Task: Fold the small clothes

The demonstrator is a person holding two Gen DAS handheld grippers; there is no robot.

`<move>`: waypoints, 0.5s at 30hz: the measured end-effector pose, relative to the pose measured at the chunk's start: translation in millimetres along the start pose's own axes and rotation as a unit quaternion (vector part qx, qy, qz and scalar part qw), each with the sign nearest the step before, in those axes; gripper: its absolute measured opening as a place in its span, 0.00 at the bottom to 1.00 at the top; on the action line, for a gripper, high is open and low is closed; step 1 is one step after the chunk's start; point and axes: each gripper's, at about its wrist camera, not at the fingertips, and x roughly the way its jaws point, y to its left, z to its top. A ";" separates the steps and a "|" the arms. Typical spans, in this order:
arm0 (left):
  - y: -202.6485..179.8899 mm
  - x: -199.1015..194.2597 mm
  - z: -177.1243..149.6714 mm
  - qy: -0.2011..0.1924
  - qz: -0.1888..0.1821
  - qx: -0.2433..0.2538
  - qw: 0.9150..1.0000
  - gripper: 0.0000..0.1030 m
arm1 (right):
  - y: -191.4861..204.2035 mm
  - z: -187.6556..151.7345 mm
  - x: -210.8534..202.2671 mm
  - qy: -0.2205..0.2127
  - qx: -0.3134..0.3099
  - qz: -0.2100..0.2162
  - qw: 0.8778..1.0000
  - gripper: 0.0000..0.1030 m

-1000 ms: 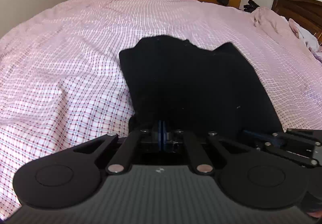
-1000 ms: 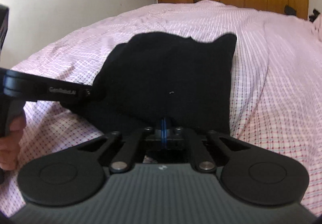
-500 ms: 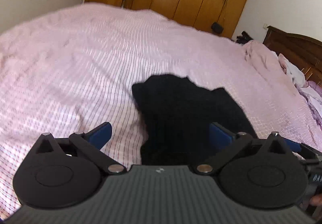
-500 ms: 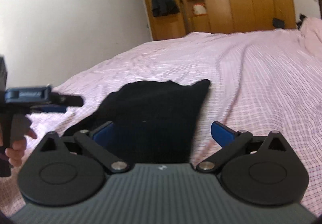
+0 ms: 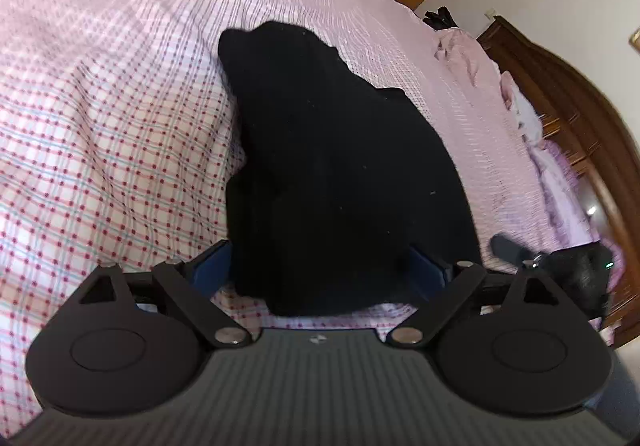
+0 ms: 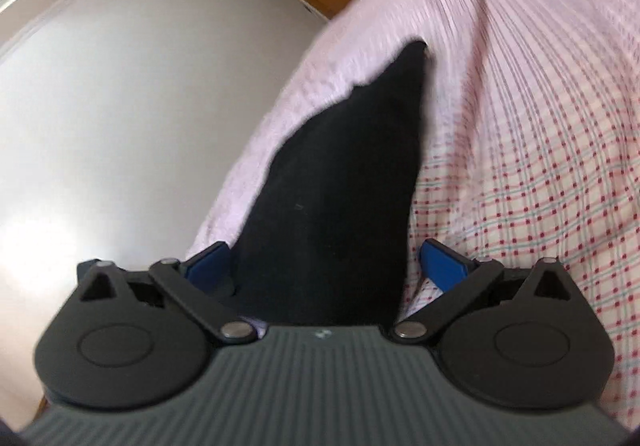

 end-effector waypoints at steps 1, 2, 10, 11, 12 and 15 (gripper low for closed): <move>4.7 3.0 5.0 0.004 -0.016 -0.014 1.000 0.90 | 1.5 1.8 0.8 0.013 -0.002 0.002 1.000 0.98; 9.1 6.3 9.1 0.003 -0.028 -0.026 0.999 0.89 | 2.4 3.4 0.8 0.031 0.002 0.014 0.999 0.98; 21.8 39.4 41.0 -0.023 -0.058 -0.039 0.997 0.85 | -16.9 21.6 -7.4 0.000 0.050 0.081 0.995 0.96; 23.5 43.0 44.2 -0.026 -0.062 -0.041 0.997 0.85 | -20.6 27.5 -1.3 -0.012 0.053 0.083 0.995 0.96; 25.9 46.4 47.3 -0.029 -0.069 -0.046 0.996 0.85 | -24.1 32.4 6.4 -0.014 0.059 0.086 0.994 0.96; 32.9 47.0 51.3 -0.035 -0.083 -0.061 0.994 0.85 | -26.5 48.3 28.0 -0.039 0.050 0.081 0.995 0.96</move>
